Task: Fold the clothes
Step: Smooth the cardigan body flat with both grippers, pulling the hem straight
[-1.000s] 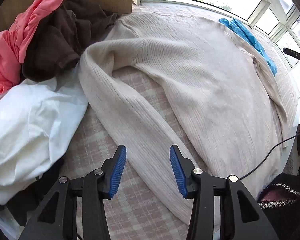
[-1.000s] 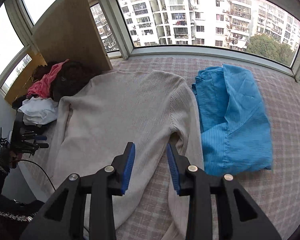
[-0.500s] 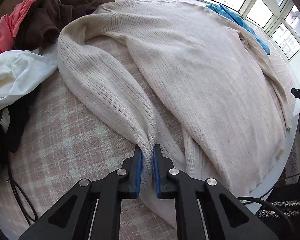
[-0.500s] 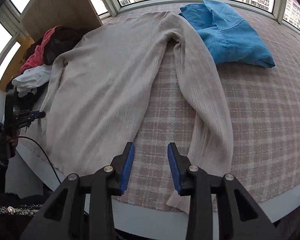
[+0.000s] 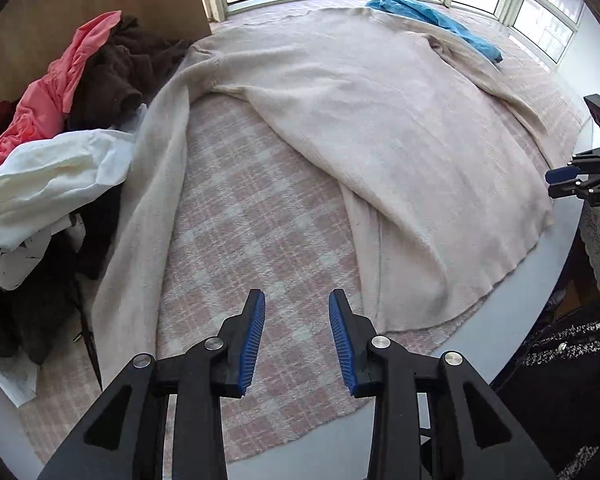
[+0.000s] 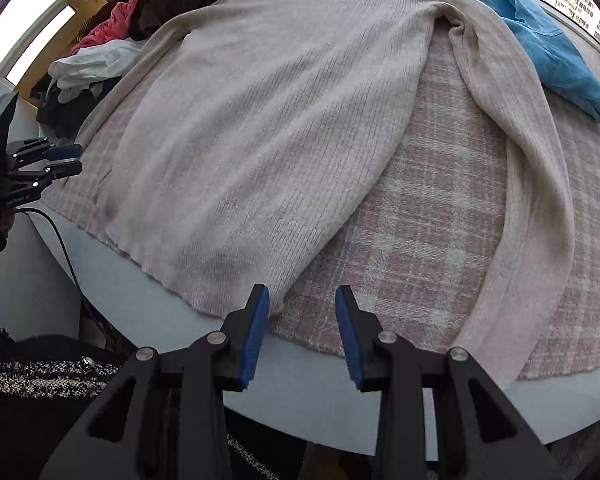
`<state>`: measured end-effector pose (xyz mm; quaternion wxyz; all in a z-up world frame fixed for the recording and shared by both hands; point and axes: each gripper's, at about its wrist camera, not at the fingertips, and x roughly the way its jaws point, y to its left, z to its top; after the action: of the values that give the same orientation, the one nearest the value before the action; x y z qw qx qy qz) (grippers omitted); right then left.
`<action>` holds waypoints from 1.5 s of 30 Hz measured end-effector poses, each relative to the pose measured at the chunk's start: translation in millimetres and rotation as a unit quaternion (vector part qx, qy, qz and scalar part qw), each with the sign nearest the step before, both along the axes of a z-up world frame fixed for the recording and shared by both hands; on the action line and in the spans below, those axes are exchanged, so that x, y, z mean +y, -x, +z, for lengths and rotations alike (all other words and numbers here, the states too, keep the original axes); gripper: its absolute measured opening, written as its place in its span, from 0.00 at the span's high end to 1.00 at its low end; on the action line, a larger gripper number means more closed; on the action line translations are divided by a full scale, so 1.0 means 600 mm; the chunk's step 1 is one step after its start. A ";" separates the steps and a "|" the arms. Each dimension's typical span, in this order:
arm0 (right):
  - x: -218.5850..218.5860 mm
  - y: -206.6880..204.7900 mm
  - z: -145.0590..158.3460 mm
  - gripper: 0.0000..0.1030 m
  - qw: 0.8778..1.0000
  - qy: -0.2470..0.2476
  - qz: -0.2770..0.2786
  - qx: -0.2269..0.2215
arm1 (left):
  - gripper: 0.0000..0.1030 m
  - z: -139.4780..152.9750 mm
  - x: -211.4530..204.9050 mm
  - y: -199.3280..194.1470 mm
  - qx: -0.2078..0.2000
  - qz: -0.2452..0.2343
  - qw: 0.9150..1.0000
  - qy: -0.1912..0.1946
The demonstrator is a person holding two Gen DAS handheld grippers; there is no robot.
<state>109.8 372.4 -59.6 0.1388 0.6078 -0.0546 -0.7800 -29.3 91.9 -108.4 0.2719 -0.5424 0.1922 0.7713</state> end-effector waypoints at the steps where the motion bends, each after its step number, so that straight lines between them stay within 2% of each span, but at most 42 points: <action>1: 0.000 0.000 -0.002 0.66 1.000 0.003 -0.004 0.000 | 0.68 -0.014 0.028 -0.007 -0.006 -0.024 1.000 0.002; 3: 0.002 0.002 -0.006 0.66 1.000 0.006 -0.014 0.002 | 0.68 -0.037 0.066 -0.008 -0.011 -0.049 0.999 0.016; 6: -0.001 0.008 -0.011 0.64 0.999 0.020 -0.024 0.011 | 0.69 -0.056 0.096 0.008 -0.015 -0.048 0.998 0.042; 9: -0.011 0.012 -0.007 0.64 0.999 0.035 -0.025 0.026 | 0.94 -0.055 0.094 0.028 -0.057 -0.045 0.997 0.000; 10: -0.009 0.010 0.009 0.64 0.998 0.038 -0.026 0.034 | 0.94 -0.052 0.094 0.031 -0.063 -0.048 0.997 -0.004; 11: -0.007 0.009 0.026 0.68 0.998 0.042 -0.027 0.041 | 0.94 -0.049 0.094 0.034 -0.069 -0.051 0.996 -0.009; 12: -0.006 0.007 0.042 0.87 0.997 0.045 -0.028 0.048 | 0.94 -0.044 0.093 0.037 -0.074 -0.053 0.996 -0.016; 13: -0.004 0.006 0.058 0.93 0.997 0.048 -0.028 0.056 | 0.95 -0.033 0.088 0.039 -0.080 -0.051 0.995 -0.034; 16: 0.001 0.001 0.107 0.93 0.995 0.057 -0.031 0.078 | 0.95 0.028 0.052 0.049 -0.078 -0.023 0.992 -0.099; 20: 0.008 -0.005 0.171 0.93 0.991 0.070 -0.034 0.107 | 0.95 0.132 -0.014 0.041 -0.046 0.010 0.987 -0.151; 22: 0.014 -0.007 0.189 0.91 0.991 0.069 -0.035 0.111 | 0.94 0.156 -0.037 0.024 -0.048 0.025 0.986 -0.160; 23: 0.019 -0.004 0.180 0.86 0.993 0.060 -0.034 0.100 | 0.94 0.148 -0.042 0.017 -0.064 0.025 0.986 -0.150; 24: 0.024 -0.002 0.170 0.82 0.994 0.050 -0.033 0.089 | 0.93 0.130 -0.045 0.006 -0.073 0.020 0.990 -0.122; 26: 0.034 0.002 0.150 0.82 0.997 0.032 -0.031 0.066 | 0.86 0.081 -0.048 -0.006 -0.081 0.011 0.995 -0.054; 29: 0.053 0.016 0.126 0.81 0.998 0.017 -0.037 0.041 | 0.79 0.055 -0.057 0.024 -0.079 0.024 0.995 -0.049; 30: 0.063 0.033 0.127 0.79 0.997 0.019 -0.050 0.051 | 0.71 0.052 -0.055 0.041 -0.072 0.027 0.996 -0.054; 32: 0.081 0.070 0.130 0.78 0.994 -0.005 -0.075 0.079 | 0.68 0.048 -0.035 0.092 -0.047 0.020 0.997 -0.057; 35: 0.110 0.145 0.119 0.74 0.991 -0.047 -0.091 0.084 | 0.67 0.042 0.003 0.178 0.018 0.018 1.000 -0.004; 39: 0.141 0.228 0.097 0.67 0.983 -0.136 -0.099 0.077 | 0.63 0.032 0.045 0.288 0.092 0.010 0.993 0.069; 43: 0.164 0.288 0.068 0.62 0.984 -0.139 -0.096 0.057 | 0.62 0.006 0.053 0.372 0.109 0.011 0.987 0.122; 45: 0.168 0.313 0.045 0.61 0.984 -0.149 -0.087 0.041 | 0.62 -0.011 0.054 0.398 0.091 0.008 0.989 0.121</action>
<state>-78.2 473.1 -32.7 -0.0198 0.5824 0.0153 -0.8125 -267.8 124.2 -115.2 0.1797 -0.5006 0.3033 0.7906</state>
